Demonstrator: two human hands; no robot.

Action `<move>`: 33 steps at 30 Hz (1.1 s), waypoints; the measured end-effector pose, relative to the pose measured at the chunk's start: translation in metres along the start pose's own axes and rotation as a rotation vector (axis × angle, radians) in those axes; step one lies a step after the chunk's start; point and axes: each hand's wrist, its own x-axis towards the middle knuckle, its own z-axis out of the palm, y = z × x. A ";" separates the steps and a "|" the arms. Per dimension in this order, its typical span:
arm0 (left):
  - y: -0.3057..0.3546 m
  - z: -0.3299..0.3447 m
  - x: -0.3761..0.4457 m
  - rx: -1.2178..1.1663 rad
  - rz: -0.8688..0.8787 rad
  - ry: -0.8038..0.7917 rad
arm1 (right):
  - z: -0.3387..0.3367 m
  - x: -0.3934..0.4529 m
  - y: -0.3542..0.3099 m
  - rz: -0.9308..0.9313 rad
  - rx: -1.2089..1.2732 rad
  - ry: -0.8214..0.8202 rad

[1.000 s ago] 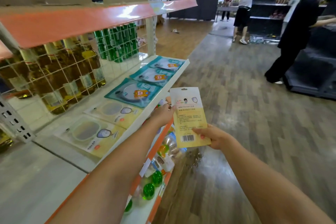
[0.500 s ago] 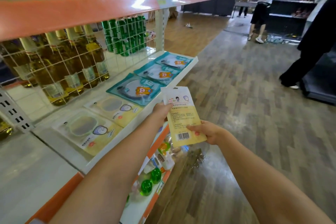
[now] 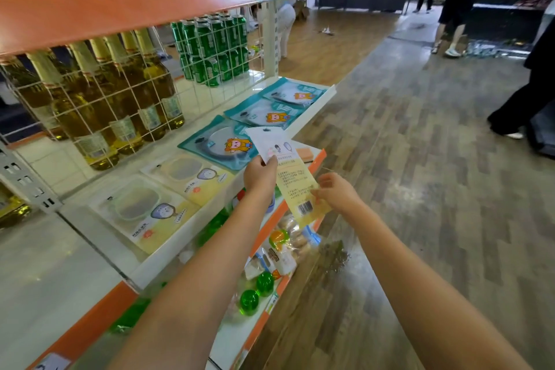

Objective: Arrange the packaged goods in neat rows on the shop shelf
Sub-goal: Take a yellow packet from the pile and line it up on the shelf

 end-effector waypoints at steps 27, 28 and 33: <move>-0.015 -0.019 -0.017 -0.070 0.040 0.025 | 0.014 -0.015 -0.016 -0.147 0.113 0.099; -0.018 -0.019 -0.016 -0.082 0.011 0.027 | 0.013 -0.017 -0.015 -0.115 0.215 0.059; -0.026 -0.018 -0.015 -0.186 -0.208 -0.088 | 0.013 -0.017 -0.005 0.018 0.395 -0.123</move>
